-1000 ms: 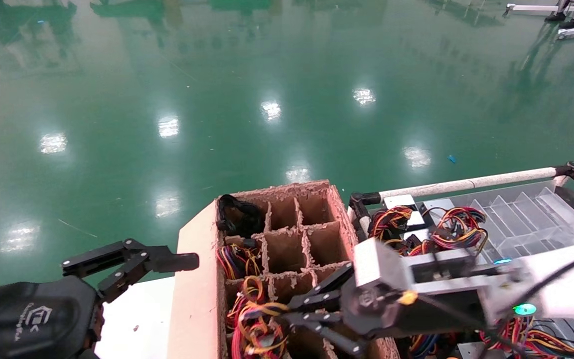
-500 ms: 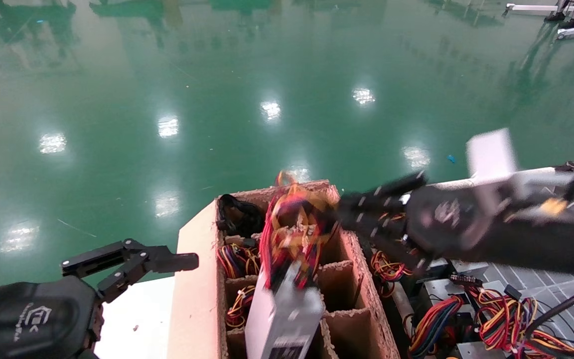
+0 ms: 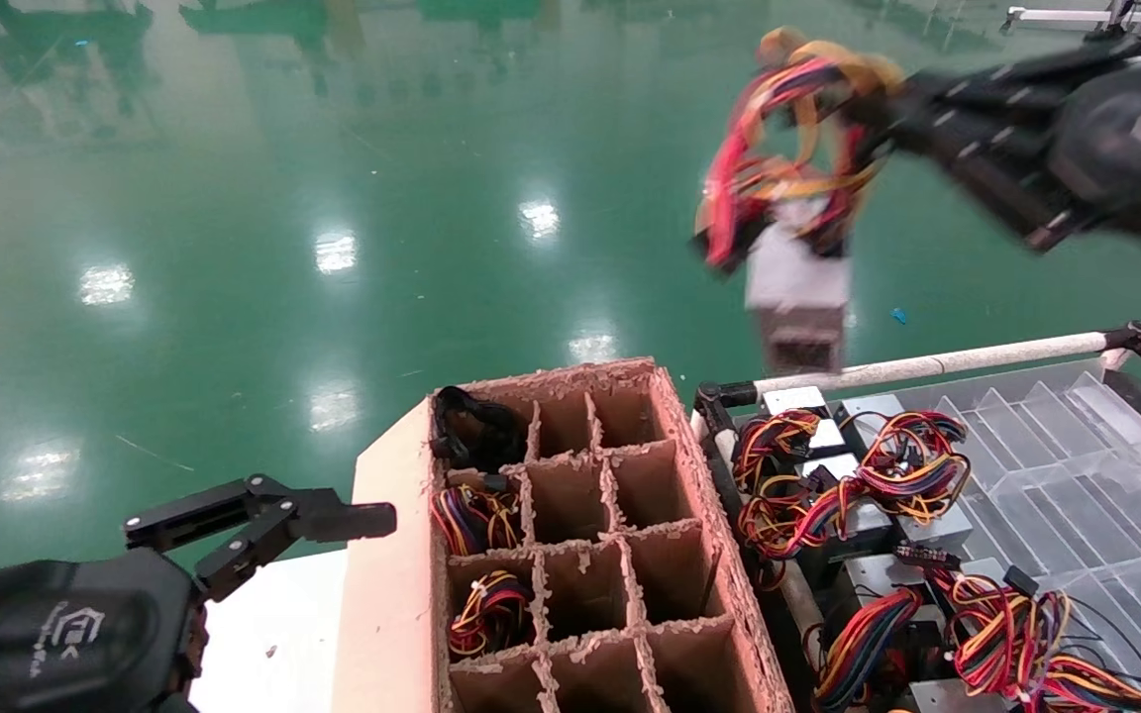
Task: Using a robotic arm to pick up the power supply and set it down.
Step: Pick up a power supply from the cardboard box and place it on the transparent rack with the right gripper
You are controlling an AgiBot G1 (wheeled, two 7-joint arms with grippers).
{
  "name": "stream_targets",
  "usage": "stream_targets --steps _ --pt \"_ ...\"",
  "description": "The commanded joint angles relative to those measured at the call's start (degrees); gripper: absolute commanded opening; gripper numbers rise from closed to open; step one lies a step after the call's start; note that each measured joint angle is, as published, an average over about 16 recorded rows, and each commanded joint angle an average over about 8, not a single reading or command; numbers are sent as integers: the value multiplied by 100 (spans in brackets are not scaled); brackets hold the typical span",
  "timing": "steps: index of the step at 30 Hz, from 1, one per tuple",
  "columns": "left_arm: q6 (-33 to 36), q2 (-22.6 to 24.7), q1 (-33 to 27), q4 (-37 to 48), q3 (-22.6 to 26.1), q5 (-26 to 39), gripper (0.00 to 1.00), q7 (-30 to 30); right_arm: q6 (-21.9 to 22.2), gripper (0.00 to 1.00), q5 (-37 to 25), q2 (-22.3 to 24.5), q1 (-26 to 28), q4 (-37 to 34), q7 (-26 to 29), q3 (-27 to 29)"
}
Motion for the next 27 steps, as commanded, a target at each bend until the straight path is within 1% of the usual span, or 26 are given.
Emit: stream_targets --steps 1,5,8,13,18,23,27 --pt "0 0 0 0 1 -1 98 0 38 0 -149 73 272 -250 -214 3" --pt "-1 -1 0 0 2 -2 97 1 12 0 -461 167 651 -757 -739 -77" --pt "-1 -1 -1 0 3 -2 97 2 -27 0 -619 222 839 -1126 -1133 -122" --pt "-2 -2 -1 0 5 -4 97 3 -89 0 -786 314 1004 -1660 -1753 -173" --pt "-3 -3 -2 0 7 -5 97 4 -107 0 -952 409 1115 -2043 -2285 -247" --pt "-4 -4 -2 0 9 -6 96 4 26 0 -1095 484 1282 -2340 -2698 -304" --pt "-4 -4 -2 0 10 -7 95 5 284 0 -1196 522 1430 -2542 -2974 -340"
